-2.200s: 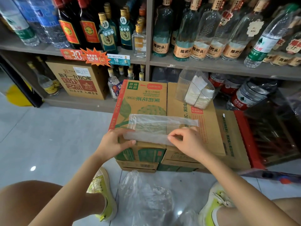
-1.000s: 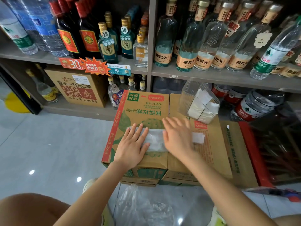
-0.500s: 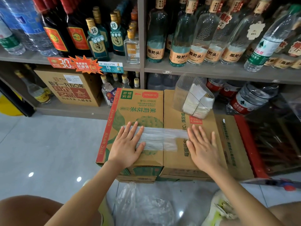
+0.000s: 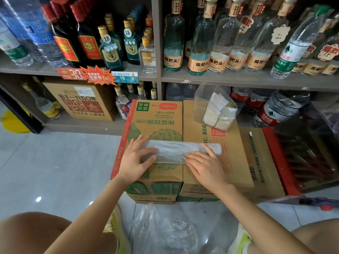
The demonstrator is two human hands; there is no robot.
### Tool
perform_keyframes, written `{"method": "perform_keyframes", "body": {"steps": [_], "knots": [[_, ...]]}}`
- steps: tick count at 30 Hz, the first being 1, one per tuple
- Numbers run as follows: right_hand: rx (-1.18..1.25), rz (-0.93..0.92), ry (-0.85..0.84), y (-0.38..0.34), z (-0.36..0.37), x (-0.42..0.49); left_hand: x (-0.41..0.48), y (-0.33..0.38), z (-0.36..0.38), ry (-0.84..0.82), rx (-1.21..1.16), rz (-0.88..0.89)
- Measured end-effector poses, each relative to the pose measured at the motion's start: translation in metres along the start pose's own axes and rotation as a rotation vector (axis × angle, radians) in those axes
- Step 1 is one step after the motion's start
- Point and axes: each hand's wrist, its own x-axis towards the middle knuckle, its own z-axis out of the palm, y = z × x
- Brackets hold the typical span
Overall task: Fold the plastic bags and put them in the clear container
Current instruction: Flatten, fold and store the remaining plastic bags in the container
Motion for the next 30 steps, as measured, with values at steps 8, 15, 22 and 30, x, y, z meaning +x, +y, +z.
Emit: {"method": "perform_keyframes", "body": {"steps": [8,15,22,30], "knots": [[0.201,0.206,-0.003,-0.001,-0.015,0.001,-0.020,-0.006,-0.011,0.016,0.143,0.102],[0.316,0.510,-0.168,0.008,-0.013,0.030,0.006,0.003,-0.008,0.041,-0.044,-0.320],[0.250,0.601,-0.123,0.005,-0.006,0.037,0.018,0.006,-0.001,0.131,0.049,-0.430],[0.231,0.531,-0.084,0.002,-0.003,0.036,0.001,0.020,0.020,0.278,0.395,0.011]]}}
